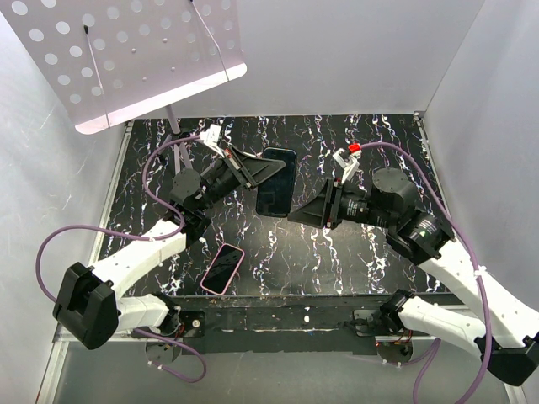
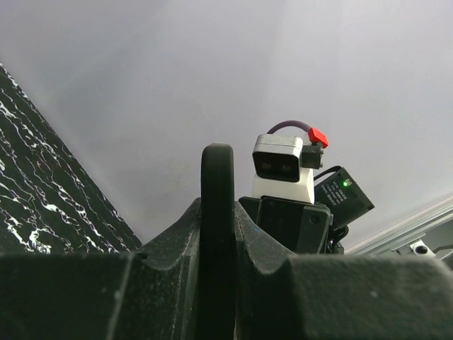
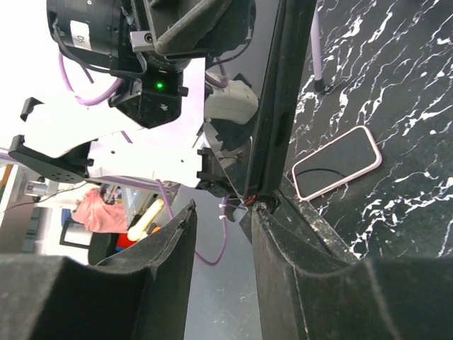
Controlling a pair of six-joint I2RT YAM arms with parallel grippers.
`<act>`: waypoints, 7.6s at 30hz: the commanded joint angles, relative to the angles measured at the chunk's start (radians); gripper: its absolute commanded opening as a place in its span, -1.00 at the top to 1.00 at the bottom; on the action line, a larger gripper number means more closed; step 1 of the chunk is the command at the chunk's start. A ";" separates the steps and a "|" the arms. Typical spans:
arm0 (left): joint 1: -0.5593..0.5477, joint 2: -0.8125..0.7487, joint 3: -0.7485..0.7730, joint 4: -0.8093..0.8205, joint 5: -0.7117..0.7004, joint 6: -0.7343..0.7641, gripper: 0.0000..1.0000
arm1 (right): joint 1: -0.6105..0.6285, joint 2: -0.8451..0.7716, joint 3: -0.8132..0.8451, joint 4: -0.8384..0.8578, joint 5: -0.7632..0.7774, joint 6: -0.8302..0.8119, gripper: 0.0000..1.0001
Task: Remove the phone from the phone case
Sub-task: Remove the phone case from the phone, then place the phone case at the center of the board, then place the phone at the center of the board, then pick up the phone at the center of the board.
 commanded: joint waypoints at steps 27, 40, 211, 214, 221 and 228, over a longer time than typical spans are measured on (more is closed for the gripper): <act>0.002 -0.019 0.029 0.043 0.003 -0.014 1.00 | -0.020 0.021 -0.065 0.132 -0.048 0.015 0.28; 0.003 -0.016 0.017 0.075 0.010 -0.055 1.00 | -0.021 0.055 -0.058 0.134 -0.031 0.010 0.28; -0.030 0.033 0.052 -0.891 -0.144 0.655 -0.59 | -0.795 1.353 0.805 0.012 0.476 0.434 -0.70; -0.015 0.020 0.062 -0.983 -0.206 0.686 -0.72 | -0.801 1.200 0.633 -0.019 0.381 0.299 -0.73; 0.033 0.065 0.094 -1.215 -0.273 0.741 -0.91 | -0.765 0.805 0.184 -0.042 0.126 -0.097 -0.76; 0.054 0.141 0.102 -1.341 -0.326 0.810 -0.97 | -0.482 0.492 -0.044 -0.056 0.078 -0.296 -0.78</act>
